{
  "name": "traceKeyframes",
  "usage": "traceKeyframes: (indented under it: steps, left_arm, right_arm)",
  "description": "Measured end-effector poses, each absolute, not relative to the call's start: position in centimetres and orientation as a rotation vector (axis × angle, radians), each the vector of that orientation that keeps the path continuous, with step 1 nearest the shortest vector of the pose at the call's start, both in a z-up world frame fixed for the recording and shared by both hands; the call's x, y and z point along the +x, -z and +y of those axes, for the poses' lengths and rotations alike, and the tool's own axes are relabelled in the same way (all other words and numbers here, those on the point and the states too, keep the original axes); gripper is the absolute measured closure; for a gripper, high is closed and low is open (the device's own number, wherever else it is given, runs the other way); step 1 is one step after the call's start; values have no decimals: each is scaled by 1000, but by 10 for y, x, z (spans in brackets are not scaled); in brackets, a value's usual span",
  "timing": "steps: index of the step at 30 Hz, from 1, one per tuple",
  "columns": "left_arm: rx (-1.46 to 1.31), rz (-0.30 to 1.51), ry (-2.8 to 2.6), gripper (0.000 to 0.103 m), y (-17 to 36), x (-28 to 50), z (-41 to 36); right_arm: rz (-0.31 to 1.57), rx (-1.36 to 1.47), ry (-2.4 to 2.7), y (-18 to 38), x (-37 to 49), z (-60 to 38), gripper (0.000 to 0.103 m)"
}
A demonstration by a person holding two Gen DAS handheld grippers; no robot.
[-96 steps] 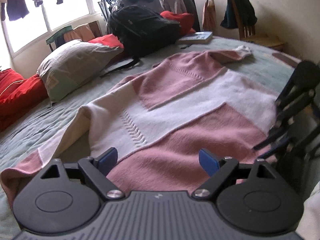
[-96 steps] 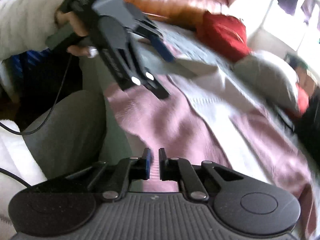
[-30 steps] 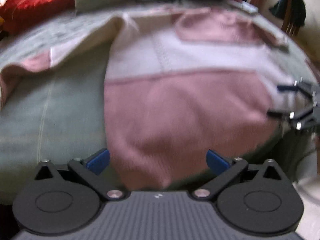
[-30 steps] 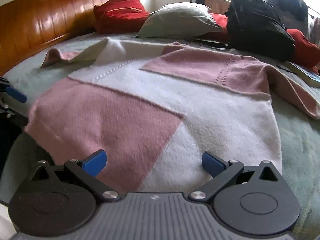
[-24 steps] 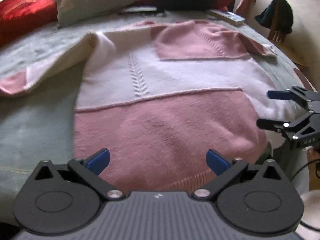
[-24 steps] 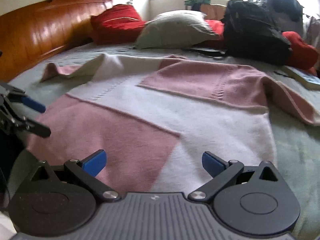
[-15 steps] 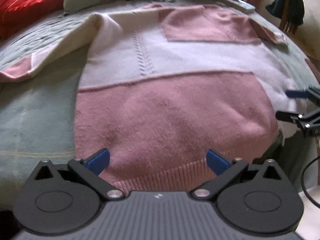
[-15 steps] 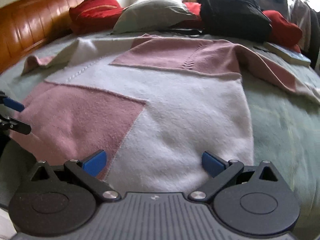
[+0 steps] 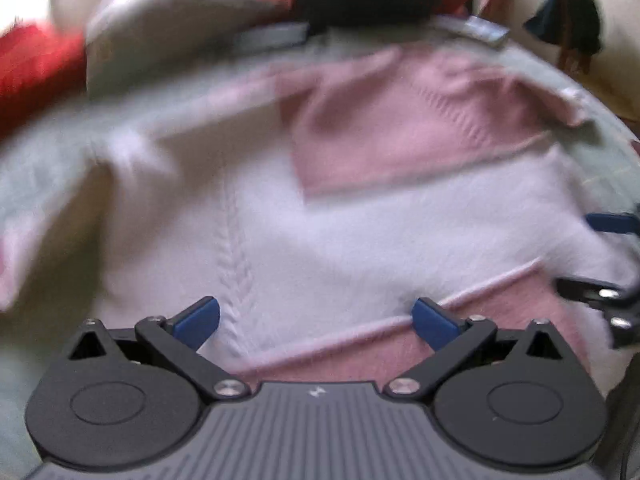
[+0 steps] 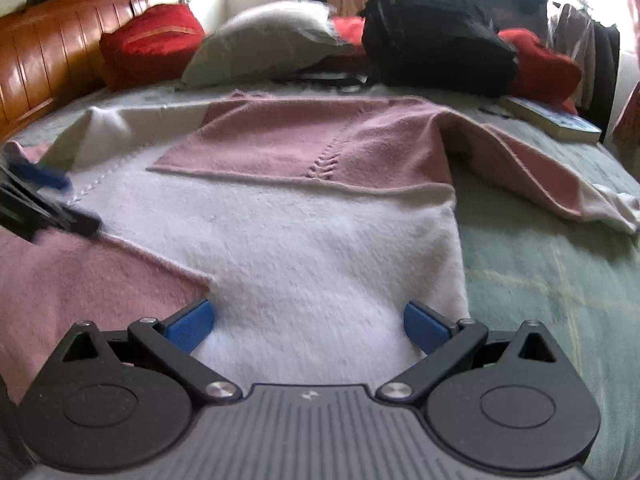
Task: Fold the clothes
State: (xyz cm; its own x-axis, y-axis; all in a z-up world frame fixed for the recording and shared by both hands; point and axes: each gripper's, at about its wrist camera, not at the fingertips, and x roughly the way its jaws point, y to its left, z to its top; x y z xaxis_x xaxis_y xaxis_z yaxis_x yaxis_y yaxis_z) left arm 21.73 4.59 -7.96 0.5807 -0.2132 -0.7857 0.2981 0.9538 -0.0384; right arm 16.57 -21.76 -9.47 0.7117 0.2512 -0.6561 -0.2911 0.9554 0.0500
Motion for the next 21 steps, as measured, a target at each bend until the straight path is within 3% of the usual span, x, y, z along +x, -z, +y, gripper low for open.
traceKeyframes:
  steps: [10, 21]
  left_arm:
    - [26, 915, 192, 1, 65, 169, 60]
    - [78, 849, 203, 1, 46, 232, 38]
  right_arm:
    - [704, -52, -313, 99, 156, -223, 0]
    - [698, -81, -305, 101, 153, -219, 0]
